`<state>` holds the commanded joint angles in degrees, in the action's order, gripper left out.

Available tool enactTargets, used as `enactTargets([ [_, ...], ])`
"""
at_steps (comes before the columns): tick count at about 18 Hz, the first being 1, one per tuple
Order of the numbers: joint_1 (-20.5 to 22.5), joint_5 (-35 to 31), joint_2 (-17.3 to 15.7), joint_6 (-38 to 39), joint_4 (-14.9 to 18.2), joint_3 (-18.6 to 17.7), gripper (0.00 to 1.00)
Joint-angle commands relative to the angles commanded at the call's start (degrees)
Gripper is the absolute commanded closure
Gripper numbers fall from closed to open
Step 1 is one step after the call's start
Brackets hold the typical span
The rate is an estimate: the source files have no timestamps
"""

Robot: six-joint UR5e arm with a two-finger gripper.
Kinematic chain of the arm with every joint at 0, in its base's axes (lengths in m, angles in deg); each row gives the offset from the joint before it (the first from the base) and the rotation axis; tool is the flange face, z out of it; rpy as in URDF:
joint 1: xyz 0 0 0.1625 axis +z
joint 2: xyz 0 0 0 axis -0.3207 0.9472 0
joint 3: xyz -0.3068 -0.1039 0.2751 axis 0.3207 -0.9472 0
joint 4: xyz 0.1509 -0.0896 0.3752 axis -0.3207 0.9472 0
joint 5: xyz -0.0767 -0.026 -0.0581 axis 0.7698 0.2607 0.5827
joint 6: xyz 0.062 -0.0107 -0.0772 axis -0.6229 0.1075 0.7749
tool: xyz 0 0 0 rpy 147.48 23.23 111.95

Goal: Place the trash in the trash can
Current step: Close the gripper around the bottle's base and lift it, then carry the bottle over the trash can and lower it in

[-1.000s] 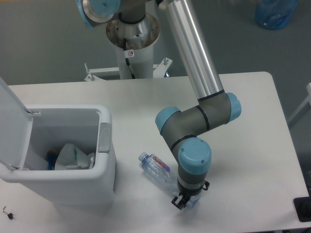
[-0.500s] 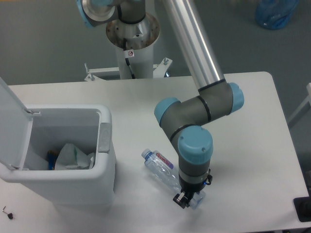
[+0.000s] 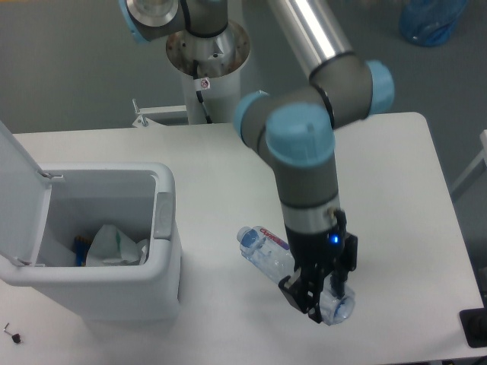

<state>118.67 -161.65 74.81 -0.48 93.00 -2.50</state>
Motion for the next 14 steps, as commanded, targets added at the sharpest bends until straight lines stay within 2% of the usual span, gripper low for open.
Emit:
enactTargets([
  [3,-1.14,0.0,-2.02,-3.44,-0.61,0.89,0.43],
  [6,-2.64,-0.09,-4.22,-6.25,-0.7,0.27,0.43],
  [8,-4.47,-0.09,-5.45,-6.69,-0.7,0.45,0.43],
  [14,-6.41,-0.09,-7.65,-7.13,-0.7,0.8,0.43],
])
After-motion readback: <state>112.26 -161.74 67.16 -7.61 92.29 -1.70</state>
